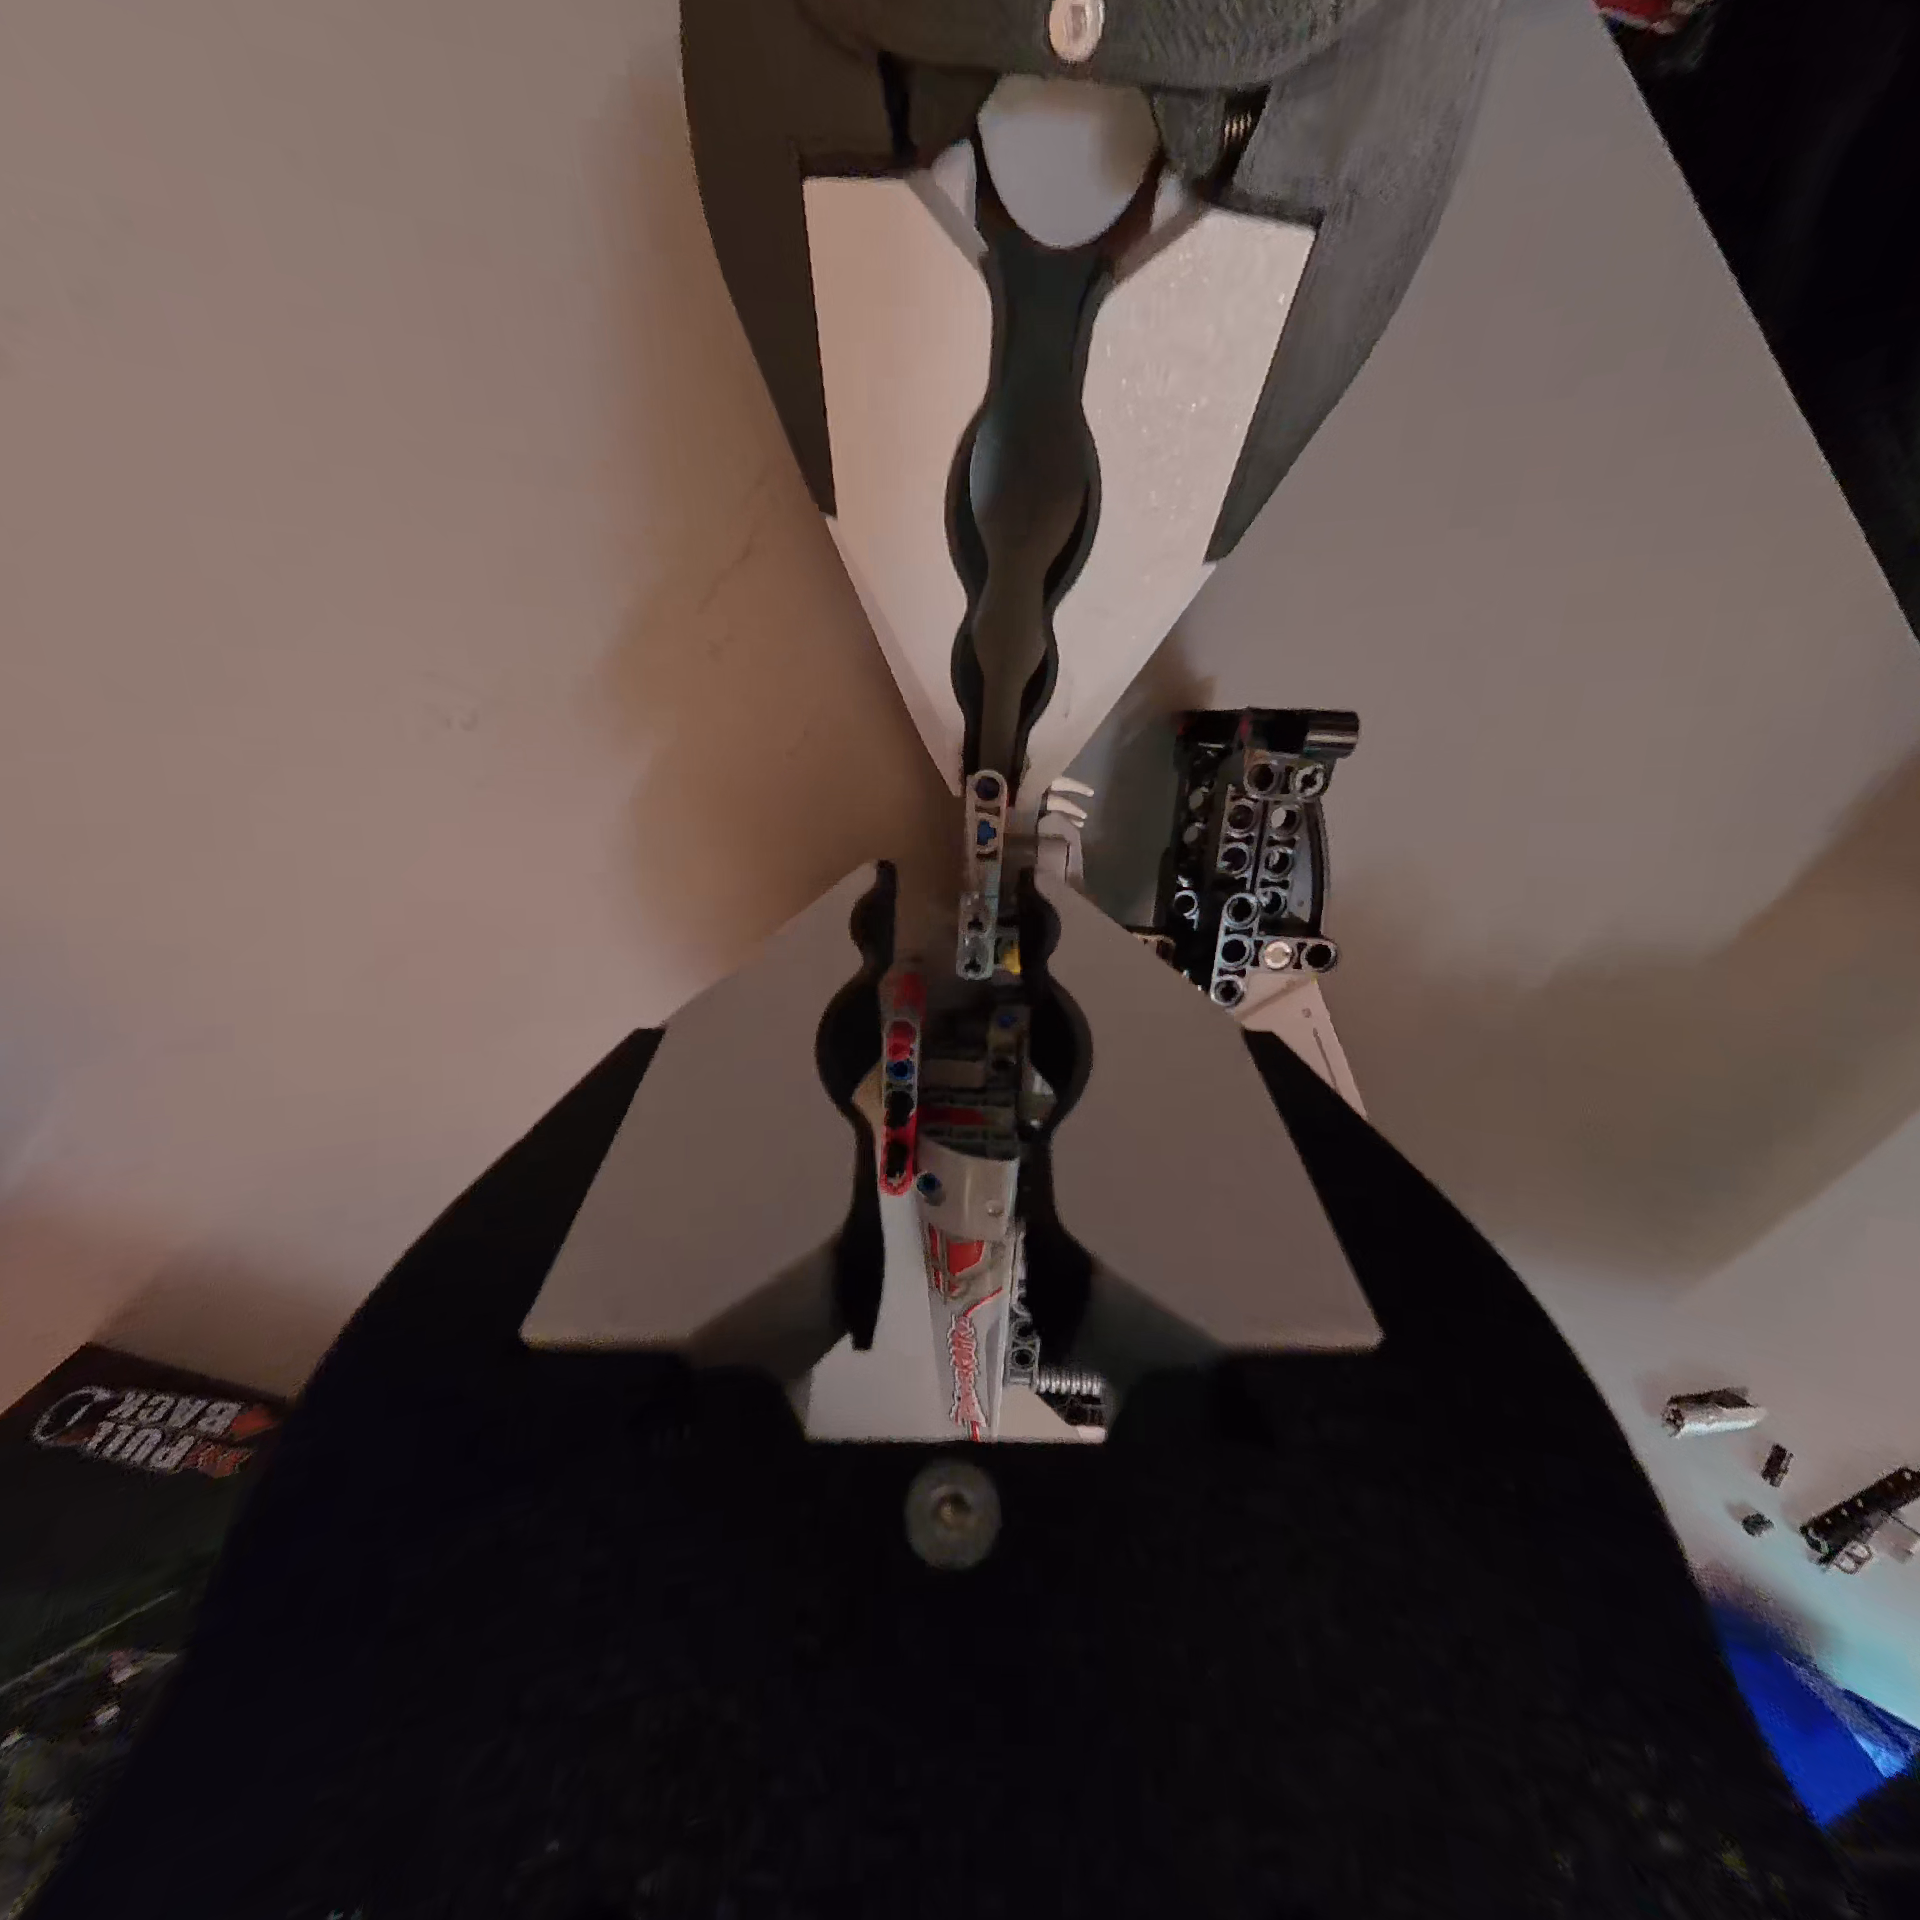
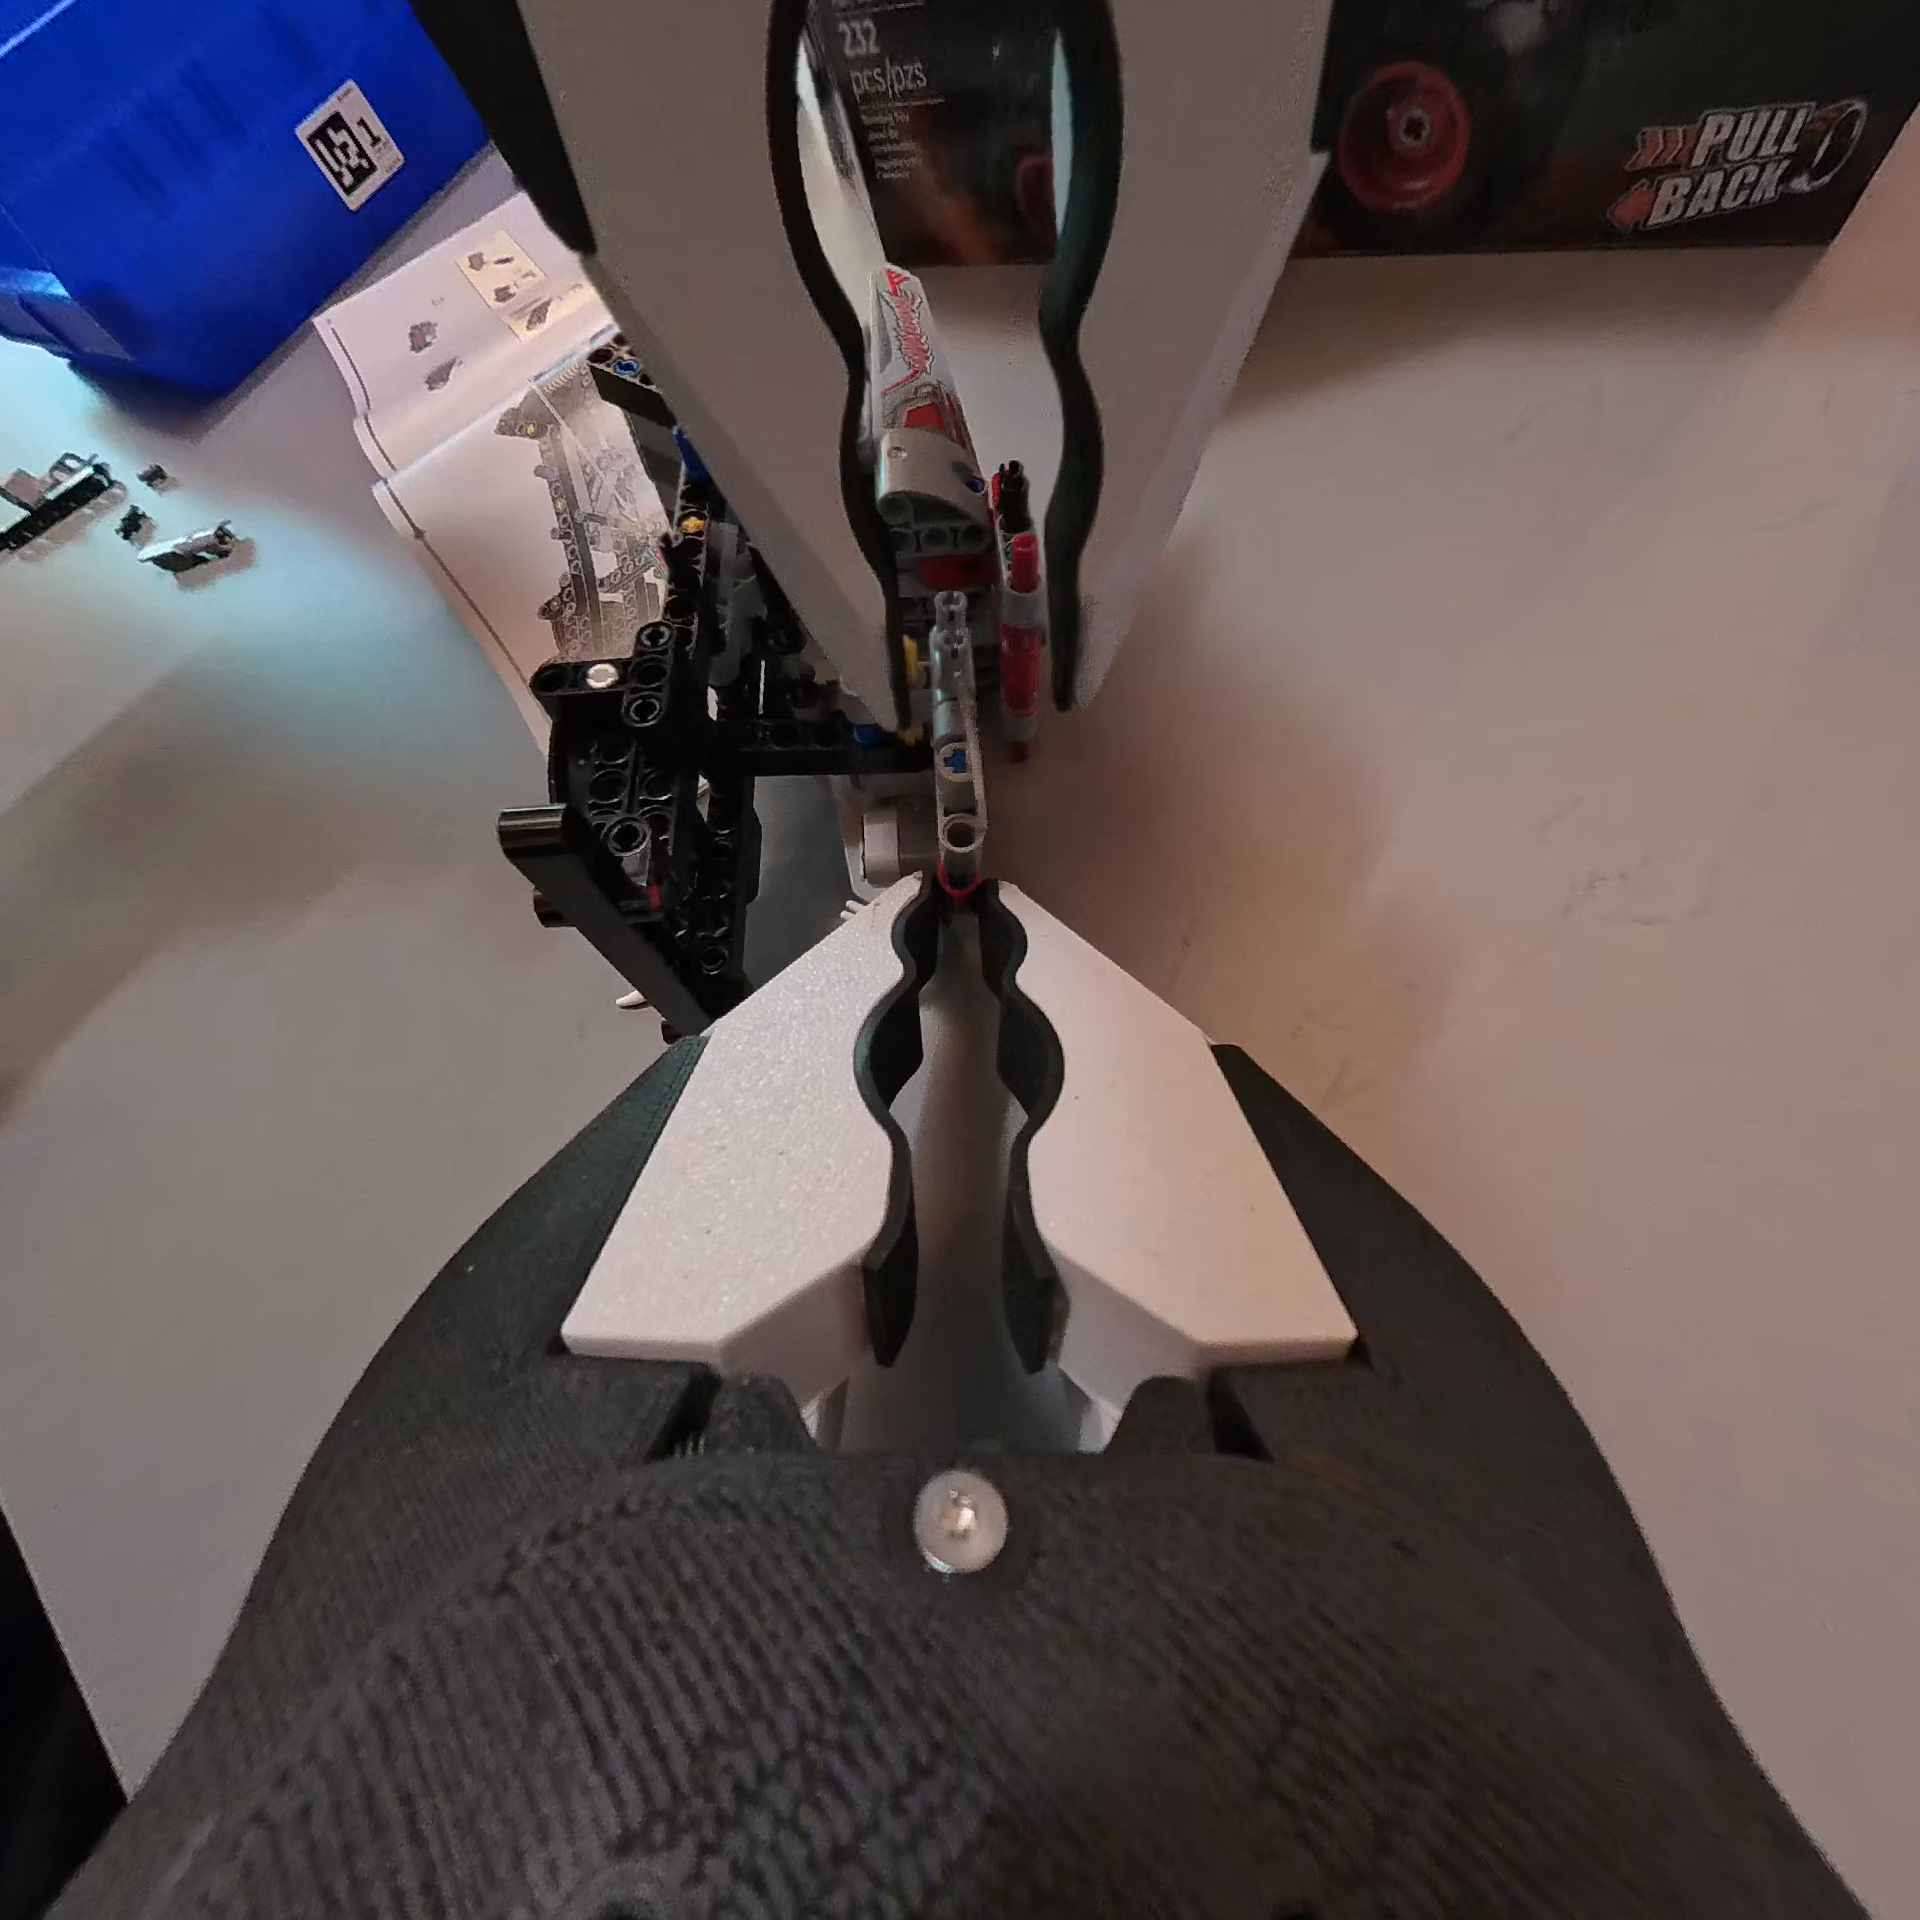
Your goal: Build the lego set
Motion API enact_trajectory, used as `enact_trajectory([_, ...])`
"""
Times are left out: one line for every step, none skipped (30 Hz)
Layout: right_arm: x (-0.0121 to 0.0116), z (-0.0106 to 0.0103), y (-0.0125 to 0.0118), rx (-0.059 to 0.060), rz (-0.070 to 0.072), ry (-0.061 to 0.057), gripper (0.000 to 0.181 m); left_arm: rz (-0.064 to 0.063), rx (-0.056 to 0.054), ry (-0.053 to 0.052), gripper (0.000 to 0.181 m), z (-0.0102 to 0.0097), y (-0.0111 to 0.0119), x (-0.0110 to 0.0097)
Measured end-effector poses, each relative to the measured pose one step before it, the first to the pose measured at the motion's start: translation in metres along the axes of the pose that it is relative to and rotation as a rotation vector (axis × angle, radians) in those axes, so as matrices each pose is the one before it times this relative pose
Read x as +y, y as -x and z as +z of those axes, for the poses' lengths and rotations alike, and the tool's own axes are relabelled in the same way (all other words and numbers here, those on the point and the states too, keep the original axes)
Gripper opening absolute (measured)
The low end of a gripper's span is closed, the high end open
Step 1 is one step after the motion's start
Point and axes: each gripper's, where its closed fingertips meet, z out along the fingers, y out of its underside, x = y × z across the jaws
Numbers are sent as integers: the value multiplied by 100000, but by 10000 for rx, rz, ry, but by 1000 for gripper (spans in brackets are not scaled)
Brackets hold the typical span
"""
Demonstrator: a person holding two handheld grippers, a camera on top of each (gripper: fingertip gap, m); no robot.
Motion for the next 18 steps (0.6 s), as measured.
enact_trajectory([5, -4, 7, -1, -2, 0, 6, 13, 53, -93, 18, 20, -49, -269])
enact_trajectory([-13, -9, -6, 0, -4, -6, 6, 15, 153, -85, 17, 162, -197, -277])
enact_trajectory([-6, 1, -8, 20, -26, -4, 6, -11, 185, 3, 16, 245, -228, -152])
enact_trajectory([-2, 3, -3, 37, -46, 1, 6, -8, 165, 86, 14, 280, -182, -33])
enact_trajectory([-1, 1, 12, 33, -44, -1, 6, 11, 58, 113, 13, 281, -8, 32])
enact_trajectory([-10, -2, 6, 19, -29, -2, 6, 22, 24, 83, 11, 255, 63, 19])
enact_trajectory([14, 0, 13, 8, -16, 5, 6, 27, 82, 9, 10, 212, -29, -87])
enact_trajectory([56, 14, 19, 3, -24, 46, 6, 66, 66, 6, 8, 159, 0, -67])
enact_trajectory([25, 24, 41, 14, -47, 17, 6, 194, 33, 42, 7, 43, -15, 20])
enact_trajectory([-30, -12, 14, 46, -66, -22, 6, 304, -49, 56, 5, -23, 66, 63])
enact_trajectory([20, 1, -6, 46, -59, 9, 6, 342, -39, 27, 4, -9, 44, 28])
enact_trajectory([67, 18, 15, 30, -46, 49, 6, 316, 1, -14, 4, 66, 11, -12])
enact_trajectory([35, 18, 14, 28, -46, 30, 6, 276, 18, -38, 4, 59, -12, -33])
enact_trajectory([10, -6, -5, 55, -54, 5, 6, 252, -10, -31, 4, 27, 9, -8])
enact_trajectory([18, 13, 4, 34, -43, 10, 6, 223, -17, -9, 4, 12, 4, 11])
enact_trajectory([19, 11, -15, 15, -5, 13, 6, 191, -31, 20, 4, 18, 13, -4])
enact_trajectory([28, 7, -31, 4, 22, 19, 6, 167, -44, 32, 5, 31, 39, -5])
enact_trajectory([30, 20, 6, -8, 15, 25, 6, 54, 1, 38, 5, 38, 13, 2])
